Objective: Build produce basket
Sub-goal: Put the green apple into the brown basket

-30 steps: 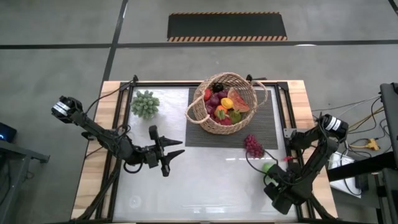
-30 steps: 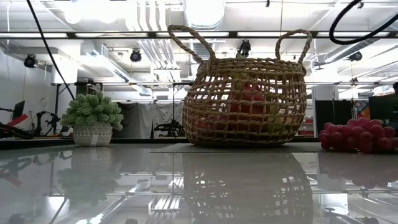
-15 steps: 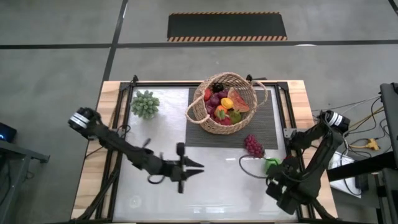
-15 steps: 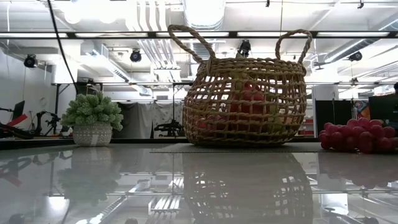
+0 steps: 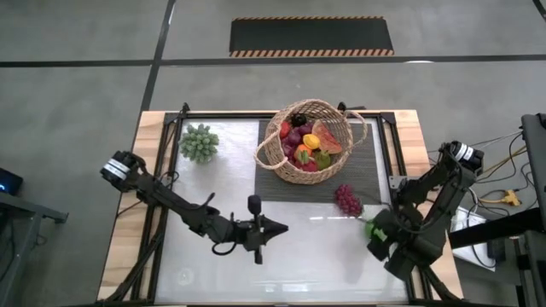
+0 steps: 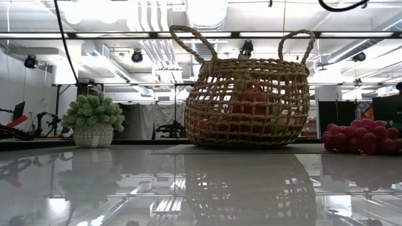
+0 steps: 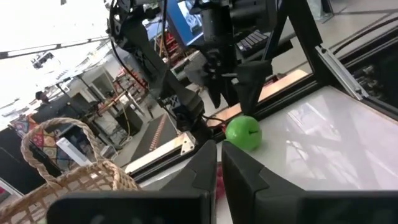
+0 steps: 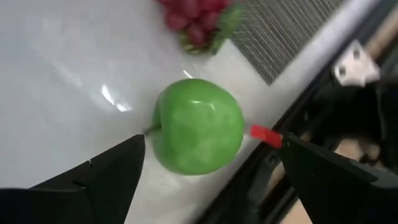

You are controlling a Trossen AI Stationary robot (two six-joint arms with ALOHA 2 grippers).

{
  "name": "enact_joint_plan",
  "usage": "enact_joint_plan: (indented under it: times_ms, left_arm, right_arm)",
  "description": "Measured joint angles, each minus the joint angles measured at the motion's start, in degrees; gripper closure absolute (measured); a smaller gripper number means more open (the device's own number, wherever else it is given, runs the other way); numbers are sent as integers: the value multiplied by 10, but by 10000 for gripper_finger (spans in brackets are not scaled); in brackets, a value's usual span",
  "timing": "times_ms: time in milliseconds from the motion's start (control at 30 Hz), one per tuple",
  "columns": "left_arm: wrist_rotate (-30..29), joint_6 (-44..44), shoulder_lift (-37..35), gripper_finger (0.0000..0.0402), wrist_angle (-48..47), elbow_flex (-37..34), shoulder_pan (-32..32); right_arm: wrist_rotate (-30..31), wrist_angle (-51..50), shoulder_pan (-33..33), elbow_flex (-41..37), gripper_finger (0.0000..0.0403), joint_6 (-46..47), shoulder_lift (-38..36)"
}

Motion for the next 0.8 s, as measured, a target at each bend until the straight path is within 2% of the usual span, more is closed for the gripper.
enact_joint_plan:
  times_ms: [100, 167, 400, 567, 800]
  left_arm:
    - [0, 11, -2, 396, 0, 0, 0]
    - [0, 17, -2, 396, -2, 0, 0]
    - [0, 20, -2, 396, -24, -1, 0]
    - [0, 21, -2, 396, -27, -1, -1]
    - [-1, 31, -2, 396, -28, -1, -1]
  right_arm:
    - [0, 14, -2, -1, 44, -101, 5]
    - [-10, 33, -11, -7, 44, -121, 4]
    - [-43, 95, -28, -53, 44, -15, -6]
    - [-75, 95, -30, -70, 45, 119, -7]
    - [-72, 125, -30, -78, 62, 106, -6]
